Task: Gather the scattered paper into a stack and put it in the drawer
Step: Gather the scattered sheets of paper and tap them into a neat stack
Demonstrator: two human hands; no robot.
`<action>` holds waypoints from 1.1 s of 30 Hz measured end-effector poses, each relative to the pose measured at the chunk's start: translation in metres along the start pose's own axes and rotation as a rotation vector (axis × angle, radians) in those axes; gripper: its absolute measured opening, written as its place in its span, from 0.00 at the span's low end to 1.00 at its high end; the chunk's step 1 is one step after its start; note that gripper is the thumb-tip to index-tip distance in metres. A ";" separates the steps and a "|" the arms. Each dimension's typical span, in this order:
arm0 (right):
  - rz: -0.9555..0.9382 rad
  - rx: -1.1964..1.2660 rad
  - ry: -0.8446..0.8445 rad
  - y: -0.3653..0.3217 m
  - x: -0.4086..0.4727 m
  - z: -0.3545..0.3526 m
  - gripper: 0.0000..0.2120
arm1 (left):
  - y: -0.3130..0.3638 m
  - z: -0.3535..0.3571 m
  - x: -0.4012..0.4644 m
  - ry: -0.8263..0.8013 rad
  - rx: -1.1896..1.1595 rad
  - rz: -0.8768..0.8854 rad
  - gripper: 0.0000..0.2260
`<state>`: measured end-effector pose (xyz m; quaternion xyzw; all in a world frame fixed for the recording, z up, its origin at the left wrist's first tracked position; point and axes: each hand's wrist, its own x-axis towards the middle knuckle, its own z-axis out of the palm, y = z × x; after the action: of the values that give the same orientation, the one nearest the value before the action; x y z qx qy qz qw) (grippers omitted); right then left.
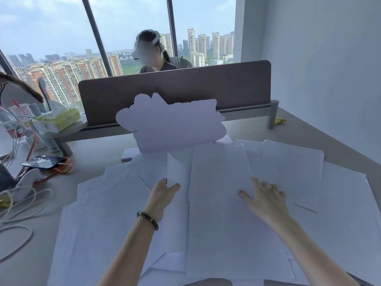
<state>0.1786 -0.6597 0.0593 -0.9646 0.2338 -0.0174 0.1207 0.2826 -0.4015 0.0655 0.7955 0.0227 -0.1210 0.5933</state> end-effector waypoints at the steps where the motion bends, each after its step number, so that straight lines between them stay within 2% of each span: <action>1: -0.019 0.056 -0.007 -0.002 0.001 0.000 0.31 | -0.003 0.001 0.005 -0.026 -0.023 -0.019 0.13; 3: -0.041 0.145 -0.006 -0.004 0.001 -0.002 0.30 | -0.004 0.006 0.008 -0.068 -0.094 -0.025 0.16; 5: -0.001 0.074 0.041 0.000 0.001 -0.002 0.28 | 0.001 0.011 0.005 -0.084 -0.162 -0.065 0.30; 6: 0.041 -0.008 0.051 0.003 0.000 -0.002 0.28 | 0.001 0.012 0.005 -0.085 -0.205 -0.086 0.34; 7: 0.078 -0.071 0.042 0.006 0.000 -0.001 0.28 | 0.002 0.015 0.006 -0.099 -0.252 -0.101 0.30; 9: 0.093 -0.097 -0.001 0.010 0.000 0.003 0.30 | 0.005 0.018 0.002 -0.128 -0.289 -0.121 0.12; 10: 0.077 -0.077 -0.008 0.009 0.000 0.005 0.30 | 0.008 0.021 0.000 -0.153 -0.283 -0.132 0.09; 13: 0.008 0.112 0.019 0.002 0.000 0.004 0.30 | 0.010 0.027 0.004 -0.177 -0.293 -0.149 0.11; 15: 0.014 0.217 0.034 0.001 0.001 0.002 0.30 | 0.014 0.032 0.005 -0.197 -0.269 -0.136 0.09; 18: 0.085 -0.032 0.076 0.010 0.005 0.002 0.28 | 0.018 0.042 -0.001 -0.199 -0.149 -0.077 0.03; 20: 0.085 -0.130 0.103 0.012 0.005 0.003 0.28 | 0.015 0.047 -0.001 -0.188 -0.060 -0.021 0.07; 23: 0.042 0.013 0.126 0.014 0.009 0.004 0.25 | 0.014 0.053 0.003 -0.149 -0.059 -0.006 0.13; 27: 0.080 0.405 0.167 0.024 0.018 0.002 0.20 | 0.012 0.059 0.002 -0.152 -0.165 -0.104 0.24; 30: 0.181 0.670 0.122 0.031 0.021 -0.005 0.24 | 0.008 0.064 0.002 -0.130 -0.115 -0.050 0.20; 33: 0.270 0.764 0.072 0.037 0.028 -0.008 0.32 | 0.003 0.069 0.004 -0.110 -0.016 0.035 0.10</action>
<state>0.1856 -0.7064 0.0576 -0.8098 0.3393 -0.1206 0.4632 0.2754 -0.4681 0.0492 0.7833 -0.0227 -0.1540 0.6019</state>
